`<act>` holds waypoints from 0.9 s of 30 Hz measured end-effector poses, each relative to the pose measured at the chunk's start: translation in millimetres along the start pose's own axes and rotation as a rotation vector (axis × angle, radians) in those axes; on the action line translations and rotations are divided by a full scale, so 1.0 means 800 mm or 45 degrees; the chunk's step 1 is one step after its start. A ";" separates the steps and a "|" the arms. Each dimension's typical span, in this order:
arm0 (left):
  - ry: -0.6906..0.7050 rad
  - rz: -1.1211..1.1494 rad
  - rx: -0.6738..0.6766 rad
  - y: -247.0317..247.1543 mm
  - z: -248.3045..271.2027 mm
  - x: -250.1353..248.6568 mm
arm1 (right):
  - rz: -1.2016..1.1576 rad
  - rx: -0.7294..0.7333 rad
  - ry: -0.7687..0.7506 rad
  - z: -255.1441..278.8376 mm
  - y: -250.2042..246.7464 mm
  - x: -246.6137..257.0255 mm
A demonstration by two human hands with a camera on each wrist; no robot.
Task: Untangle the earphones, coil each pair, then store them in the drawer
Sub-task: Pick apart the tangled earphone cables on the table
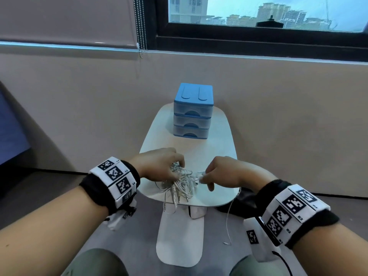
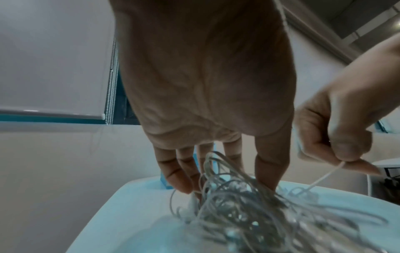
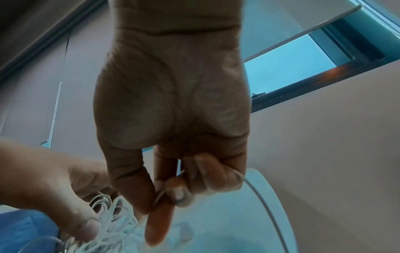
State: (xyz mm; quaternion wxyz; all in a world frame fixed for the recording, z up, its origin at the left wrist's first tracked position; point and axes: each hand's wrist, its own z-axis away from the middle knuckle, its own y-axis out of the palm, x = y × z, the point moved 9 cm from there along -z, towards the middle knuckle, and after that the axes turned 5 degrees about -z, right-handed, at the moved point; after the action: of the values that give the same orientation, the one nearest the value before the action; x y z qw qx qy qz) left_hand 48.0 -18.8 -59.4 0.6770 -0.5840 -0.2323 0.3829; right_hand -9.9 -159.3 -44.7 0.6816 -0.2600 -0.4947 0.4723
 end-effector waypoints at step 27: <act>-0.097 0.393 -0.112 -0.008 -0.002 0.002 | -0.481 -0.153 0.036 -0.034 0.027 -0.027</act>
State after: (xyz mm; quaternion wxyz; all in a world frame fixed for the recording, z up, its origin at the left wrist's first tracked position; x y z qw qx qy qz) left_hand 52.1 -18.5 -53.7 0.5748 -0.6268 -0.1818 0.4936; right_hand 5.5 -166.4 -82.3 0.7483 -0.2095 -0.5524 0.3017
